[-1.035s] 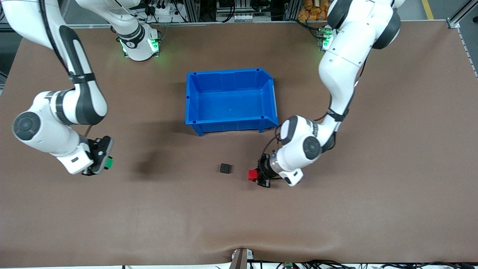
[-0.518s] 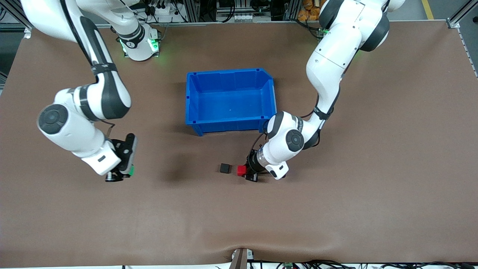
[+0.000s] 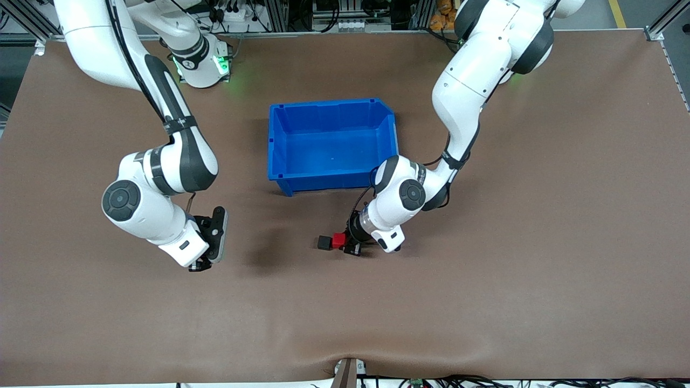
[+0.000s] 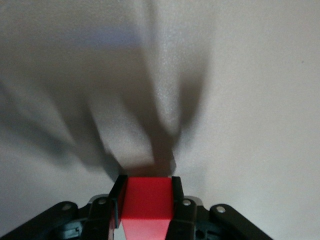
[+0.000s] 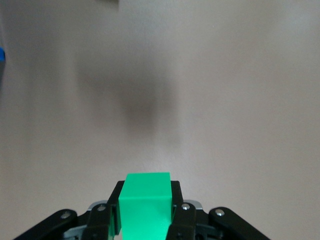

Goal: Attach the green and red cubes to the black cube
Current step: 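Carry the green cube toward the black cube with the right gripper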

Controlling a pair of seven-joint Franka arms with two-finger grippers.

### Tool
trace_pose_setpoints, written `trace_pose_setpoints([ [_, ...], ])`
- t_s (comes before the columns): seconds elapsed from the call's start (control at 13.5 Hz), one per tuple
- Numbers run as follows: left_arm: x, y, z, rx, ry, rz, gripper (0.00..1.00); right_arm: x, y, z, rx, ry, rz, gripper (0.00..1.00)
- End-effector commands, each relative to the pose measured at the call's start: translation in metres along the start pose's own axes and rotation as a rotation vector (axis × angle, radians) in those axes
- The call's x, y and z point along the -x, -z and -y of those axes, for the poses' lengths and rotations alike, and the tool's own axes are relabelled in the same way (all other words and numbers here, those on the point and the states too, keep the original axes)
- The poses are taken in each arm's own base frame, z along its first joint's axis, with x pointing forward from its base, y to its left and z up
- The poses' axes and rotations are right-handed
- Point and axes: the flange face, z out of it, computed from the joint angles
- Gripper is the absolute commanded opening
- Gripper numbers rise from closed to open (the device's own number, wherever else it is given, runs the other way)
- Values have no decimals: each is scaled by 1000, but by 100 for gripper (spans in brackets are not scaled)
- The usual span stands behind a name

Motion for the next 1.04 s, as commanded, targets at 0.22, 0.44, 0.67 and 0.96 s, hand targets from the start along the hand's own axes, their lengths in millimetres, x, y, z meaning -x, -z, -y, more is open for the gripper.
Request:
trace_pose_setpoints([
  [0.22,2,-2,-5,21,63,46,0,-16,-29,16,-76,-63,-89,0],
  [0.44,4,-2,-5,22,73,54,0,-21,-49,19,-97,-103,-133,0],
  [0.67,3,-3,-4,18,81,56,0,-38,-61,22,-74,-114,-145,0],
  [0.96,-4,-12,0,4,122,68,0,-39,-61,23,-77,-129,-145,0],
])
